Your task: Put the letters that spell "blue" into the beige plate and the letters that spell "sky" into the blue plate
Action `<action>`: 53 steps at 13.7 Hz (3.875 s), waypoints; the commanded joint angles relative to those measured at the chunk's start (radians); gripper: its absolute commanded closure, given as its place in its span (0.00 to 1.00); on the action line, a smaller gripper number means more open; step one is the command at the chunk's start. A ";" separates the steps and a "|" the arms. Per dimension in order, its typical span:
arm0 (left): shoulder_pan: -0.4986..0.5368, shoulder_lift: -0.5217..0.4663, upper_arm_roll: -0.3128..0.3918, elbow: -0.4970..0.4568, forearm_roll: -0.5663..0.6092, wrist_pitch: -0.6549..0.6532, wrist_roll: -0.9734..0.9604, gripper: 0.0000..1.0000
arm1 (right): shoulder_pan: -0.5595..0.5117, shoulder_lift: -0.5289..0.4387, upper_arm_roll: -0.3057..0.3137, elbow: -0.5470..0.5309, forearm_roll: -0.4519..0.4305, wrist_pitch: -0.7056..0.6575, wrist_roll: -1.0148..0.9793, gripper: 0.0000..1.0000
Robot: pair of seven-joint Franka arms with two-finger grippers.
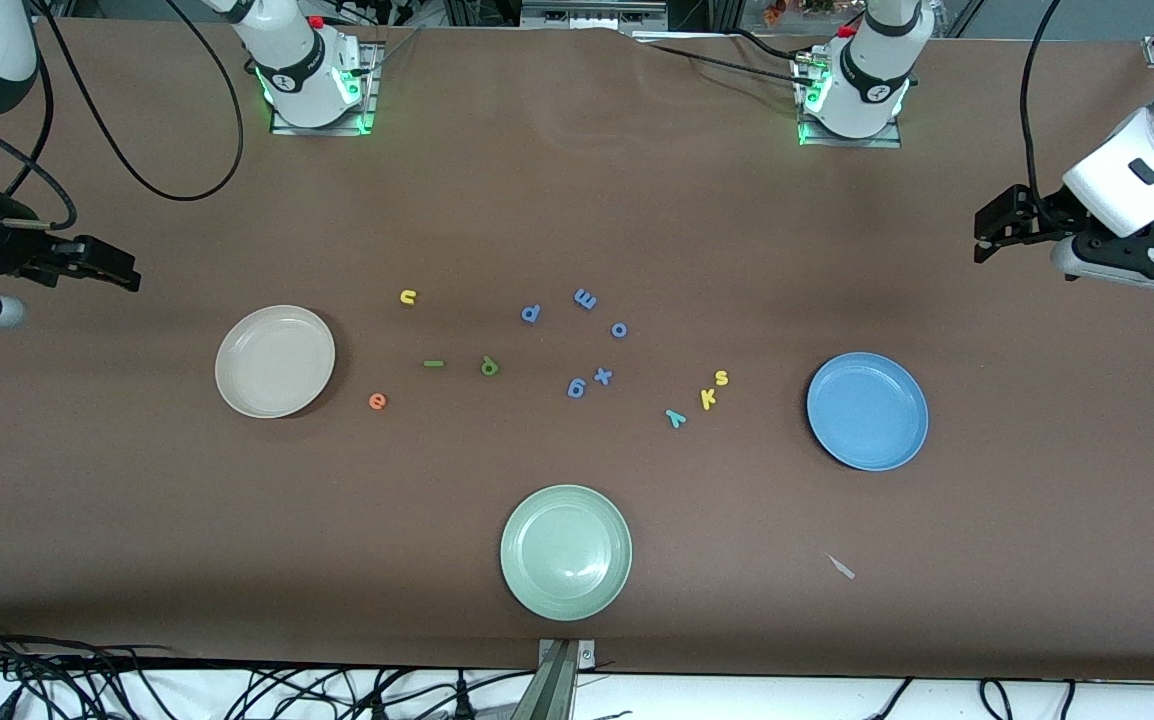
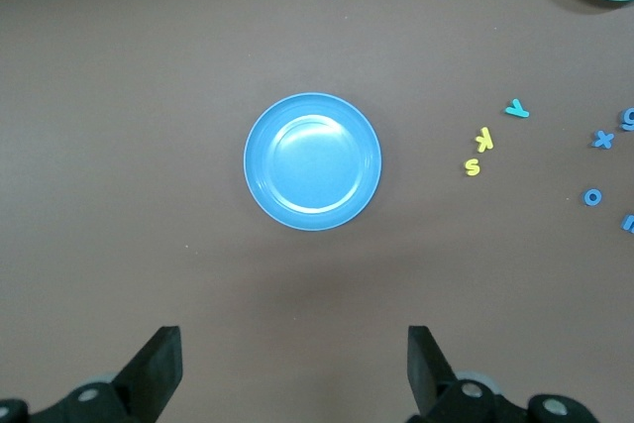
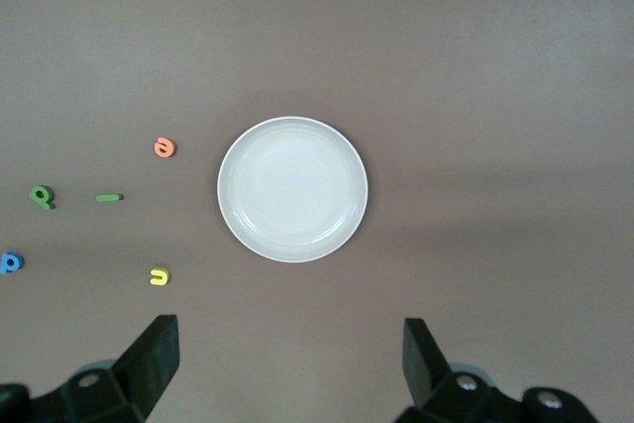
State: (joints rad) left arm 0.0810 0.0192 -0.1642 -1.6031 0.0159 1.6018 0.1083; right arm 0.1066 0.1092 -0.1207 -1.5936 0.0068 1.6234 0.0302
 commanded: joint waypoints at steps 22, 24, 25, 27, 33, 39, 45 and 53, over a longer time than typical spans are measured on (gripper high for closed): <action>-0.047 0.314 -0.028 0.109 -0.090 -0.020 -0.002 0.00 | 0.024 0.015 0.007 -0.011 0.002 0.027 0.013 0.00; -0.125 0.477 -0.026 0.211 -0.085 -0.013 0.007 0.00 | 0.024 0.036 0.009 -0.011 0.007 0.024 -0.007 0.00; -0.154 0.531 -0.026 0.241 -0.085 0.024 -0.005 0.00 | 0.034 0.050 0.009 -0.008 0.009 0.026 -0.009 0.00; -0.203 0.592 -0.028 0.239 -0.093 0.111 -0.007 0.00 | 0.077 0.111 0.010 0.012 0.013 0.026 -0.012 0.00; -0.322 0.682 -0.018 0.213 -0.039 0.276 -0.186 0.00 | 0.231 0.323 0.015 -0.021 0.075 0.223 0.103 0.00; -0.360 0.722 -0.028 0.100 0.085 0.489 -0.436 0.00 | 0.283 0.251 0.053 -0.314 0.075 0.513 0.275 0.00; -0.374 0.726 -0.026 0.020 0.076 0.601 -0.460 0.03 | 0.283 0.179 0.136 -0.636 0.073 0.841 0.408 0.00; -0.383 0.740 -0.026 0.000 0.088 0.641 -0.443 0.87 | 0.283 0.225 0.167 -0.721 0.075 0.897 0.496 0.00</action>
State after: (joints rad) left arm -0.2961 0.7597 -0.1967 -1.5991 0.0881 2.2329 -0.3359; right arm 0.3943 0.3370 0.0353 -2.2911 0.0716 2.4998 0.5137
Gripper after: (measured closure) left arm 0.634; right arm 0.000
